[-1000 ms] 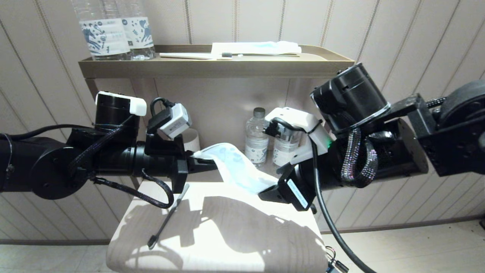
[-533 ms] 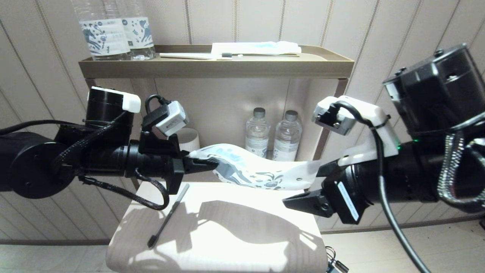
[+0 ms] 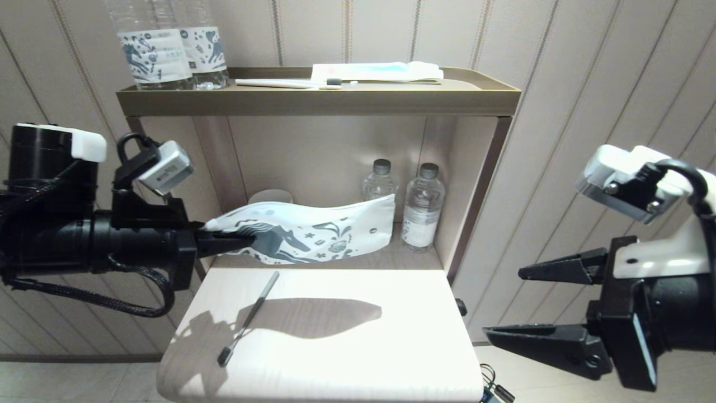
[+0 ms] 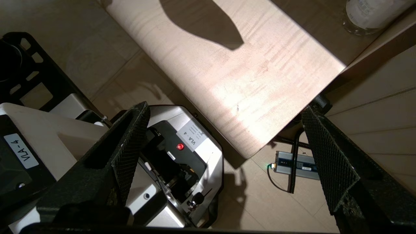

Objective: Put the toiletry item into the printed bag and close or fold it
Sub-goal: Pick up a toothbrush

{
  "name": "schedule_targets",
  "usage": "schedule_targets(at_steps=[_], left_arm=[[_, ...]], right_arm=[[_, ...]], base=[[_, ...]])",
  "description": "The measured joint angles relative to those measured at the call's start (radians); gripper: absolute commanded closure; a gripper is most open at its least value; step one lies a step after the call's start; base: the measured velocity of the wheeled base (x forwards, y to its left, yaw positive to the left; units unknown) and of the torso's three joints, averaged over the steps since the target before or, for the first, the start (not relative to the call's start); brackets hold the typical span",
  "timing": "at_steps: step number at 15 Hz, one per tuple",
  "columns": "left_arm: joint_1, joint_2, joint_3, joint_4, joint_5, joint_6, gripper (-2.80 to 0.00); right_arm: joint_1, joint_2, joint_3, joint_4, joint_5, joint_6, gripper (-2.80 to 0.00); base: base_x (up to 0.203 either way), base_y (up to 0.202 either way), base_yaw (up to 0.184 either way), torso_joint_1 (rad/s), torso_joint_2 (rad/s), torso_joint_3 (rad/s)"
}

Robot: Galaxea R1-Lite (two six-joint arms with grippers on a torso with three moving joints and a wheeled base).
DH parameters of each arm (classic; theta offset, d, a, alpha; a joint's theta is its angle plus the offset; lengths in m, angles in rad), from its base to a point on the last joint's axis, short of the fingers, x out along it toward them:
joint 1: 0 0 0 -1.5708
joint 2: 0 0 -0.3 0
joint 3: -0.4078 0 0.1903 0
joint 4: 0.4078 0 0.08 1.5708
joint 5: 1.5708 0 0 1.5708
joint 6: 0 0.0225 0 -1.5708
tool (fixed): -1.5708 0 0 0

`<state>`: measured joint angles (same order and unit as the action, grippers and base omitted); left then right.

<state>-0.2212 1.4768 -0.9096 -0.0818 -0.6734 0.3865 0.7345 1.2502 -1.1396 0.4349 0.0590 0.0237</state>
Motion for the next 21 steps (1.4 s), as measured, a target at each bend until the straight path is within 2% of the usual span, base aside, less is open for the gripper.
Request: schedule_targets(at_steps=[1, 2, 6, 9, 11, 15, 16, 18, 21], left_arm=[[0.037, -0.027, 0.013, 0.001, 0.001, -0.015, 0.00], [0.080, -0.060, 0.029, 0.002, 0.002, -0.029, 0.00], [0.249, -0.200, 0.100, 0.039, 0.044, -0.100, 0.00], [0.334, -0.297, 0.127, 0.114, 0.075, -0.170, 0.00], [0.361, -0.344, 0.142, 0.152, 0.111, -0.193, 0.00], [0.370, -0.391, 0.161, 0.172, 0.178, -0.296, 0.00], [0.371, -0.395, 0.173, 0.169, 0.200, -0.304, 0.00], [0.371, -0.405, 0.197, 0.168, 0.246, -0.323, 0.00], [0.371, -0.427, 0.230, 0.165, 0.255, -0.351, 0.00]], right_arm=[[0.001, 0.004, -0.003, 0.000, -0.007, 0.014, -2.80], [0.004, 0.020, -0.015, -0.002, -0.021, 0.033, 0.00], [0.056, 0.160, -0.126, -0.001, -0.148, 0.157, 0.00], [0.114, 0.281, -0.264, 0.063, -0.191, 0.192, 0.00], [0.142, 0.368, -0.380, 0.141, -0.229, 0.206, 0.00], [0.190, 0.566, -0.608, 0.270, -0.280, 0.228, 0.00], [0.202, 0.614, -0.651, 0.276, -0.282, 0.229, -2.80], [0.220, 0.702, -0.736, 0.276, -0.285, 0.231, -2.80], [0.246, 0.802, -0.782, 0.196, -0.280, 0.221, -2.80]], base=[[0.000, 0.000, 0.000, 0.000, 0.00, 0.000], [0.000, 0.000, 0.000, 0.000, 0.00, 0.000], [0.000, 0.000, 0.000, 0.000, 0.00, 0.000], [0.000, 0.000, 0.000, 0.000, 0.00, 0.000], [0.000, 0.000, 0.000, 0.000, 0.00, 0.000], [0.000, 0.000, 0.000, 0.000, 0.00, 0.000], [0.000, 0.000, 0.000, 0.000, 0.00, 0.000], [0.000, 0.000, 0.000, 0.000, 0.00, 0.000], [0.000, 0.000, 0.000, 0.000, 0.00, 0.000]])
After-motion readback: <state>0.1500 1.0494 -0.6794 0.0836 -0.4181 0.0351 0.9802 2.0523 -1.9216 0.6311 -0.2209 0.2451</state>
